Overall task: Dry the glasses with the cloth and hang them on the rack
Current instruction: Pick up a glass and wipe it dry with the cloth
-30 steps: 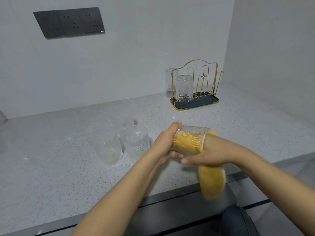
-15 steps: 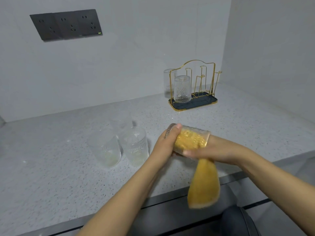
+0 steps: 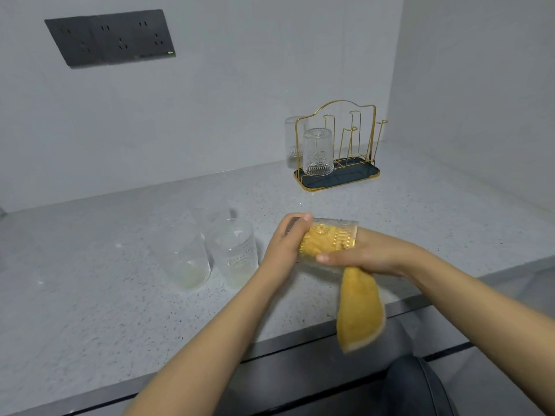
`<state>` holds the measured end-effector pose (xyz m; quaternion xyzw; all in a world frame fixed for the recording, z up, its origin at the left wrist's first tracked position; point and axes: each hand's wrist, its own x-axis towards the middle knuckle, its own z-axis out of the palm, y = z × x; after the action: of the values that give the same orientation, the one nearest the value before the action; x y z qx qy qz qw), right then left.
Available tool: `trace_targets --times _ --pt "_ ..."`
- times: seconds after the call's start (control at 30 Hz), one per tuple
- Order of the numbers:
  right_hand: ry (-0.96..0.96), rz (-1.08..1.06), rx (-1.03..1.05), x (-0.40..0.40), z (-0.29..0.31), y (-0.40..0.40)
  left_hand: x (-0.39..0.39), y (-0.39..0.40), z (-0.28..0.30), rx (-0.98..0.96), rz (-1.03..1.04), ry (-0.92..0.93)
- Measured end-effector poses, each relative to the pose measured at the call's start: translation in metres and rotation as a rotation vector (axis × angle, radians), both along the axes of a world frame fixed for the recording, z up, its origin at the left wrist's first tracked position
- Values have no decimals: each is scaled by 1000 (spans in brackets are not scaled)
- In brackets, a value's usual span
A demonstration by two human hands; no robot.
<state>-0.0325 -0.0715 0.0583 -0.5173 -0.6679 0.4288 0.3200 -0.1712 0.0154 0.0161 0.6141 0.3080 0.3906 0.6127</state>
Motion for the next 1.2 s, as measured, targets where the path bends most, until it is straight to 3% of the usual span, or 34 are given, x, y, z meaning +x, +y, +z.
trace_targets --times 0.07,0.1,0.17,0.27,0.37,0.4,0.47,0.53,0.63,0.67,0.7,0.83,0.97,1.03,1.1,1.2 --pt "-420 30 213 -3 -7 2 0 -1 13 -221 -58 101" --pt "-520 35 274 -5 -10 3 -1 -1 19 -312 -81 140" --pt "-511 62 284 -6 -12 3 -4 0 22 -362 -111 183" --pt "-231 57 115 5 -3 3 -6 -1 17 -220 -155 145" --pt "342 -31 -137 15 5 1 -6 -9 2 84 -76 37" --pt "446 -25 -186 14 4 -1 -5 -14 -2 188 -40 -25" --pt "457 2 -202 9 4 -3 -2 -17 -4 265 30 -136" --pt "328 9 -160 0 6 -7 0 -14 4 137 53 -125" --pt "-373 37 183 -7 0 -9 0 -11 22 -207 -42 125" --pt "-530 41 271 -10 -5 -9 -2 -12 25 -302 -89 181" --pt "-568 48 299 -12 -6 -9 -5 -12 25 -351 -128 204" --pt "-316 70 138 5 3 -8 -7 -13 11 -273 -208 112" --pt "409 -63 -188 14 10 -8 -2 -19 -3 76 -78 -75" --pt "432 -21 -193 8 8 -9 0 -19 -2 109 -12 -124" --pt "176 13 -58 0 10 -14 0 -16 7 21 0 -52" --pt "-506 72 274 -5 -1 -14 -3 -14 25 -218 -135 193"
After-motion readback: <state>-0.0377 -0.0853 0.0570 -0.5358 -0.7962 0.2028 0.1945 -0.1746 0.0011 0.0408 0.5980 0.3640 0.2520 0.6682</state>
